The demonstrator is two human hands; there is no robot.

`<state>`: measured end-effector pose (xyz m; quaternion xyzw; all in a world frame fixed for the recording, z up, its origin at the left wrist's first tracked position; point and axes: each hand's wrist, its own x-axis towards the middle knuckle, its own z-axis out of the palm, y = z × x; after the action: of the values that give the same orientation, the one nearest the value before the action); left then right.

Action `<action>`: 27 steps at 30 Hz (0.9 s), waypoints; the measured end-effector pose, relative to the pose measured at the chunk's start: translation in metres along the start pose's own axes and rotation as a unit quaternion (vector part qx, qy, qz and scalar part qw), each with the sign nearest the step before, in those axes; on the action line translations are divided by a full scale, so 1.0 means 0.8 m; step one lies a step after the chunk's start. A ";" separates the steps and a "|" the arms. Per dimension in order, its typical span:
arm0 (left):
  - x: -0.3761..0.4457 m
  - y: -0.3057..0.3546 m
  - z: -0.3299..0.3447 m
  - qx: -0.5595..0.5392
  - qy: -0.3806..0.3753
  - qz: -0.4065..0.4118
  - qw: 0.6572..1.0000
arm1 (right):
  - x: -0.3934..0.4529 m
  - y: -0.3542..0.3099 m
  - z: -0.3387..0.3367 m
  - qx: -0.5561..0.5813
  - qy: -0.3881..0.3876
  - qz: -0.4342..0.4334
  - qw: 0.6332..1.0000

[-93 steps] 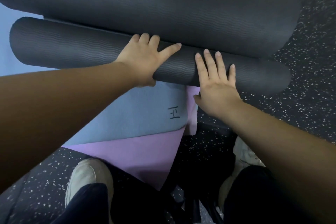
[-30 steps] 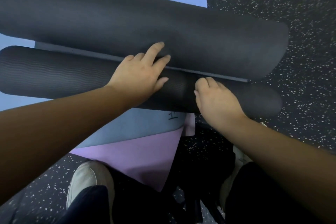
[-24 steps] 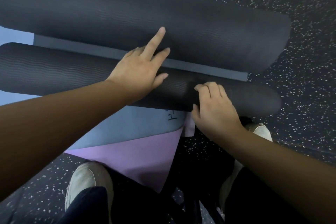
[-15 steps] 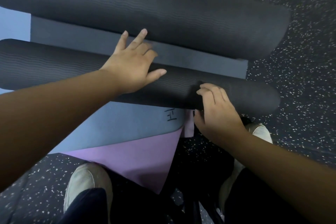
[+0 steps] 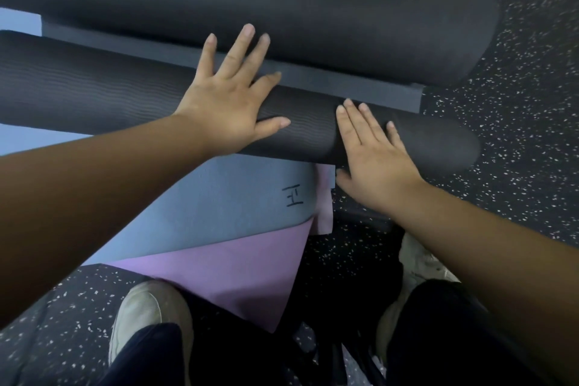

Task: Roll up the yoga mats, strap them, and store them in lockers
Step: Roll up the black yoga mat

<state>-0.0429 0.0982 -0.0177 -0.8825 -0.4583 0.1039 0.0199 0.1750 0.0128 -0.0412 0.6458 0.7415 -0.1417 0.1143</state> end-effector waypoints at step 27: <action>-0.044 0.005 0.015 -0.064 0.055 0.104 0.991 | -0.021 0.002 -0.004 -0.057 0.111 -0.057 0.991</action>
<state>-0.0621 0.0668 -0.0241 -0.9292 -0.3679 0.0271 -0.0227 0.1790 -0.0012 -0.0325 0.6068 0.7919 -0.0331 0.0602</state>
